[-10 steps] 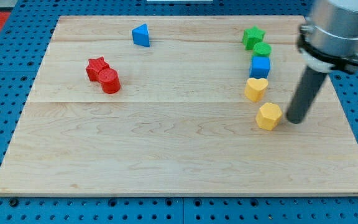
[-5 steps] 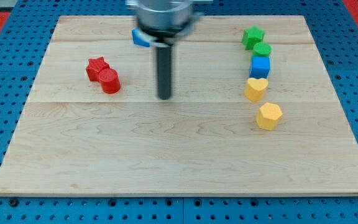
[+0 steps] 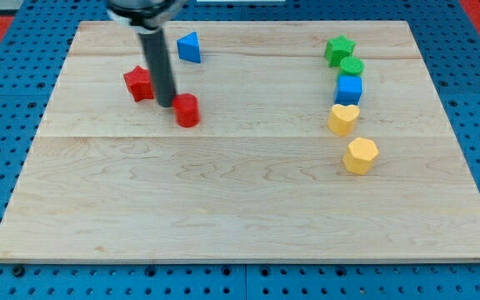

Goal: Slide the red circle to the bottom side of the yellow hexagon

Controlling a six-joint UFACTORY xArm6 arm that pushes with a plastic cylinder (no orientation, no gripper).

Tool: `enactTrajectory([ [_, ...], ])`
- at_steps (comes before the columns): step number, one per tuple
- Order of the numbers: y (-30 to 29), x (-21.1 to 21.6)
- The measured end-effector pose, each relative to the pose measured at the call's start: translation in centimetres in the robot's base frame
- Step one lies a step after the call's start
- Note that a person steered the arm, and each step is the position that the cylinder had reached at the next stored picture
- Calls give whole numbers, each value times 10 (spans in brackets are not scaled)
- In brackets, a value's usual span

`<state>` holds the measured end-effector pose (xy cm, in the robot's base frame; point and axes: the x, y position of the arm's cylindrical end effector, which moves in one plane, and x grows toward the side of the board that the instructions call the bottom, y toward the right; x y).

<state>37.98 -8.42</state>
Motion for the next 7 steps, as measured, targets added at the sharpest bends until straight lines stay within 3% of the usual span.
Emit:
enactTrajectory([
  [1,50,16],
  [3,115,91],
  [5,63,100],
  [7,70,135],
])
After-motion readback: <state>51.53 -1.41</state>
